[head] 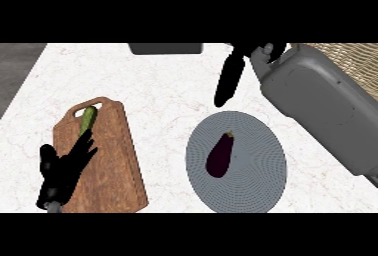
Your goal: Pick the eggplant from the placemat and place it in the basket
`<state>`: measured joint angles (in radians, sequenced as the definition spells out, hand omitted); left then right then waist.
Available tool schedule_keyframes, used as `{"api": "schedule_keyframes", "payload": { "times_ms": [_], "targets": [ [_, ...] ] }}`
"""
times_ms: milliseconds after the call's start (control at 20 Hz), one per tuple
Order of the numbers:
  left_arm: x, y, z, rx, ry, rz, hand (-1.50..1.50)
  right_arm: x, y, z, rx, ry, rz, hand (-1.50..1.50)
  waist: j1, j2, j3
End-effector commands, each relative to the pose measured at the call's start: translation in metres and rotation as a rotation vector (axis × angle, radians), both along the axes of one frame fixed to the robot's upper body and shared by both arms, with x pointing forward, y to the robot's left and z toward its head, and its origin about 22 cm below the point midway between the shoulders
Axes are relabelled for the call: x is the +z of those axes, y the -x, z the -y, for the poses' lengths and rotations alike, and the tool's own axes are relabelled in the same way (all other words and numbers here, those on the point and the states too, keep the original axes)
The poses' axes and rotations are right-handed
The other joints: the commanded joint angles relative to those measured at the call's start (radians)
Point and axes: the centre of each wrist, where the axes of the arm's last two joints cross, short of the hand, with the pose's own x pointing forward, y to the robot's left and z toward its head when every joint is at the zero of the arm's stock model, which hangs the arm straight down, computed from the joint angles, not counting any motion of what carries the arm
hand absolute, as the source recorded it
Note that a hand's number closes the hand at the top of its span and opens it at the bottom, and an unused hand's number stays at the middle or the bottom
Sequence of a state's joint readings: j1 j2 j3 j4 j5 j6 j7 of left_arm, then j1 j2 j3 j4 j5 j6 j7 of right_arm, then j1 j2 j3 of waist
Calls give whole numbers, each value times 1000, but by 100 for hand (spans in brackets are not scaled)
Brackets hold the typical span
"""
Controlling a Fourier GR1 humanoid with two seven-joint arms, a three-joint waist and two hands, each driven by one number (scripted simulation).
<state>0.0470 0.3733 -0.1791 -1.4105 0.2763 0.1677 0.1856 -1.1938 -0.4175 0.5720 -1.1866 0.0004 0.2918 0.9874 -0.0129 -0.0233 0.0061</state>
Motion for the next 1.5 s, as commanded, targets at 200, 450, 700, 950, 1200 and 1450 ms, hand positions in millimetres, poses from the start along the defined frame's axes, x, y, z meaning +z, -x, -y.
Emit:
{"api": "schedule_keyframes", "payload": {
  "times_ms": [200, 450, 700, 950, 1200, 1450],
  "targets": [
    [-19, 27, 3, 28, 0, -148, 0, 46, -6, 27, 18, 192, -232, -150, 2, 11, -7],
    [-21, 29, -10, 21, -4, -134, 0, 43, 1, 25, 29, 171, -248, -150, 2, 14, -8],
    [-23, 28, 6, 24, -5, -127, 0, 29, 8, 29, 26, 118, -247, -150, 1, 17, -7],
    [-19, 20, 4, 30, 10, -139, 0, 6, 21, 17, 13, 70, -239, -150, -2, 17, -7],
    [-8, 15, -10, 17, 7, -118, 0, -54, 31, 1, 18, 56, -211, -150, 11, 21, -6],
    [-25, 30, -2, 25, -16, -133, 0, -84, 31, 8, 10, 145, -275, -150, 15, 22, -6]
  ]
}}
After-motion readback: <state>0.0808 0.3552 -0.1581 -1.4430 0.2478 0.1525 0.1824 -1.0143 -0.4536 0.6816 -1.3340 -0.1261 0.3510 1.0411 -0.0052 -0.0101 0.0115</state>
